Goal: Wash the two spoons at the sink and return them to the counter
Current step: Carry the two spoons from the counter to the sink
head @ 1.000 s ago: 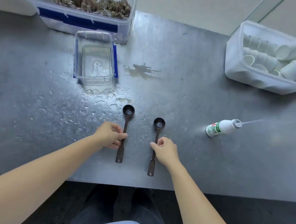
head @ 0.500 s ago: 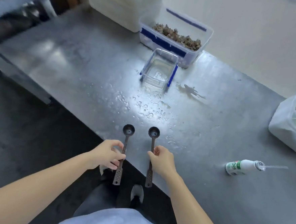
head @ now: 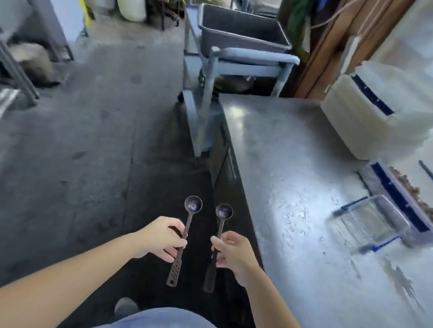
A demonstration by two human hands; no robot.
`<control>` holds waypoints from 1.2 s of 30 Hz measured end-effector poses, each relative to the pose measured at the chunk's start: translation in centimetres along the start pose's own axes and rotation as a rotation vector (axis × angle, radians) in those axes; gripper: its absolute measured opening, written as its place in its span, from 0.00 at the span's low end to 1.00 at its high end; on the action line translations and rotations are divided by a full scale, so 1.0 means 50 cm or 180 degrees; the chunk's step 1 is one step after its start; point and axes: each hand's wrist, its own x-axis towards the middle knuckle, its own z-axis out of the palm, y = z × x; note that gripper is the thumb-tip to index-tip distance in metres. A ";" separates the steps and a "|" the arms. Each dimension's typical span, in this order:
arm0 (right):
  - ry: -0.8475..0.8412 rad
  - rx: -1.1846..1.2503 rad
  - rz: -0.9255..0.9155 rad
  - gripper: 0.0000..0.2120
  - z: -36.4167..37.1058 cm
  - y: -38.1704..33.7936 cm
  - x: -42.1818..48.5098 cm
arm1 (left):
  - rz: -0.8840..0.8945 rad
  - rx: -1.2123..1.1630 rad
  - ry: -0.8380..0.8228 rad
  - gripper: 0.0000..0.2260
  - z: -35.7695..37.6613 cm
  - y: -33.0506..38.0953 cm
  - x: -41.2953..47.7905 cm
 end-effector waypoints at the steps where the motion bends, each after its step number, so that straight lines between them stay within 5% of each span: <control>1: -0.0119 -0.0029 -0.0023 0.10 0.036 -0.025 0.006 | -0.0003 -0.0115 0.0090 0.06 -0.038 -0.016 -0.009; 14: -0.1582 -0.0820 -0.0041 0.06 0.606 -0.239 0.065 | -0.0162 -0.1666 0.1416 0.08 -0.506 -0.296 -0.198; 36: -0.3466 -0.2467 0.0044 0.05 1.411 -0.438 0.126 | -0.0274 -0.3963 0.3086 0.11 -0.930 -0.629 -0.372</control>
